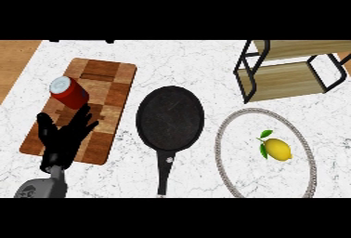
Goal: Pick the bell pepper from the placemat and place it in the tiered shelf
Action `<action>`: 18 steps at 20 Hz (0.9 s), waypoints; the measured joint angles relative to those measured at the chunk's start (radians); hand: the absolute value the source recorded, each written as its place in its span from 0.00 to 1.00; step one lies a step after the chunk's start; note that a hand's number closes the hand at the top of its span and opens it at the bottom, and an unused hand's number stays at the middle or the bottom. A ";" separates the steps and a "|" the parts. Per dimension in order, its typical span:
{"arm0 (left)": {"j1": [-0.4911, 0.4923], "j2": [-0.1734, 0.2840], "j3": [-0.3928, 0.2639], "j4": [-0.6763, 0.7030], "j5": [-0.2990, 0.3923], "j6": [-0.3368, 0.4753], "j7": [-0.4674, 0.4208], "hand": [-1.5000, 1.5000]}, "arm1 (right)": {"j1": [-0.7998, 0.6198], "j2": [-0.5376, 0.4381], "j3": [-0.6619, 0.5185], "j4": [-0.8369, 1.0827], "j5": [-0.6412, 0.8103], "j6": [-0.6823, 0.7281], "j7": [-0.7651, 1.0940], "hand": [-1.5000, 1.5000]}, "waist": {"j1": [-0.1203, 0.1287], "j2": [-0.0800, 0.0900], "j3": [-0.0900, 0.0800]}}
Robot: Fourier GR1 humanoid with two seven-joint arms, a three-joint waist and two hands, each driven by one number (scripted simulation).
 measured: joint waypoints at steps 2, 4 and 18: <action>0.003 0.004 0.009 0.000 0.006 -0.008 -0.009 0.50 | -0.008 0.006 0.000 0.032 0.010 -0.011 -0.034 1.00 | -0.002 0.000 -0.001; 0.005 -0.003 0.005 0.000 0.000 -0.004 -0.010 0.50 | -0.022 0.012 0.001 0.068 0.022 -0.022 -0.058 1.00 | -0.001 -0.001 0.000; 0.012 -0.010 0.011 -0.013 -0.003 -0.005 0.001 0.50 | -0.120 0.000 -0.126 0.231 -0.041 -0.057 -0.020 0.00 | -0.004 -0.002 0.000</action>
